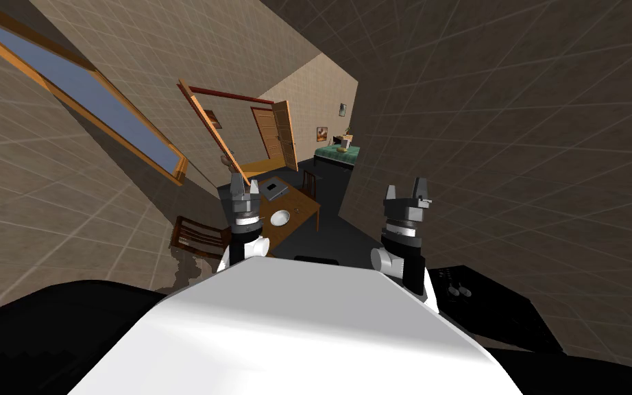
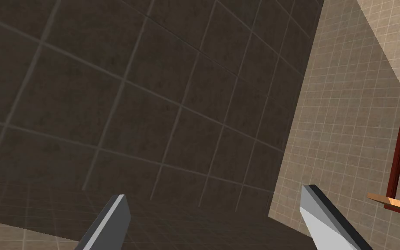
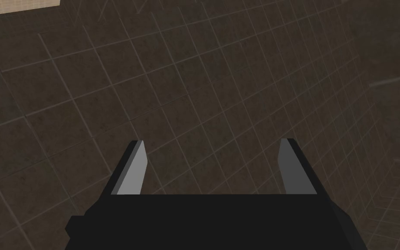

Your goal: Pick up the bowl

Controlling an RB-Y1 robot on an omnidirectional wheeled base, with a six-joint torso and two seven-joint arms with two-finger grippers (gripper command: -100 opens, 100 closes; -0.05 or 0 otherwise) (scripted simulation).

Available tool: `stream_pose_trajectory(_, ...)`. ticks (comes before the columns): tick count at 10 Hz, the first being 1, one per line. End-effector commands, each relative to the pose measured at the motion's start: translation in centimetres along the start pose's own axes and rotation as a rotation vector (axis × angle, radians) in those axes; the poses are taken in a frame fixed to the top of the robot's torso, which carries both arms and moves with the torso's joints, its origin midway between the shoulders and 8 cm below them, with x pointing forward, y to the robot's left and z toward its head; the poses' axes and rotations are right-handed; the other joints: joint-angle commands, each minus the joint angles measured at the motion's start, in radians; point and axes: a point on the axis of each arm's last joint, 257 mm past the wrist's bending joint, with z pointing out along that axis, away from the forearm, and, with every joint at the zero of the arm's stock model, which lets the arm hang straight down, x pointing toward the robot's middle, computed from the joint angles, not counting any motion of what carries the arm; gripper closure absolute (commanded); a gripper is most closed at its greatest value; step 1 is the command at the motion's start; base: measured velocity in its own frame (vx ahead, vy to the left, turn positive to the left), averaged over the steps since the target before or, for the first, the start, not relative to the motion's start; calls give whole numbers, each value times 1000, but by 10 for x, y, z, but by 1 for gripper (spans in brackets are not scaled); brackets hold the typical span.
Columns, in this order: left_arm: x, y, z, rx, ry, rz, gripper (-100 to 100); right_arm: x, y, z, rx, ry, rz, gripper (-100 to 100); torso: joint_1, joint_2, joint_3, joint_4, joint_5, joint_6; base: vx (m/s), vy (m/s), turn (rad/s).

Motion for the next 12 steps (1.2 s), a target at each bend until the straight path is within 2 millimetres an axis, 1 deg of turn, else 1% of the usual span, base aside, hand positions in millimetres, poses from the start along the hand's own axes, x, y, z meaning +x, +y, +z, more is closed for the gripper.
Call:
stream_pose_trajectory(1,3,14,-9,-37,35,1,-100,0,0,0,0,0,0,0,0,0,0,0,0,0,2,-10,-8)
stream_pose_trajectory(2,5,33,-25,-95,74,-1,-100,0,0,0,0,0,0,0,0,0,0,0,0,0,6,-25,-20)
stream_pose_trajectory(4,5,59,-47,-178,116,-6,-100,0,0,0,0,0,0,0,-2,0,0,0,0,0,12,-31,-19)
stream_pose_trajectory(6,2,89,-78,-280,155,-16,-100,0,0,0,0,0,0,0,-1,-1,-1,0,0,0,20,-29,-30)
stream_pose_trajectory(8,-5,119,-116,-400,189,-31,-100,0,0,0,0,0,0,0,-2,-1,-1,0,0,0,32,-34,-40)
stream_pose_trajectory(9,-10,134,-141,-471,204,-32,-100,0,0,0,0,0,0,0,-2,-2,-1,0,0,0,46,-35,-53)
stream_pose_trajectory(10,-11,134,-141,-473,203,-38,-100,0,0,0,0,0,0,0,-2,-3,-1,-1,0,0,31,-24,-18)
stream_pose_trajectory(12,-24,161,-191,-613,225,-51,-100,0,0,0,0,0,0,0,-1,-2,-1,0,0,0,38,-27,-56)
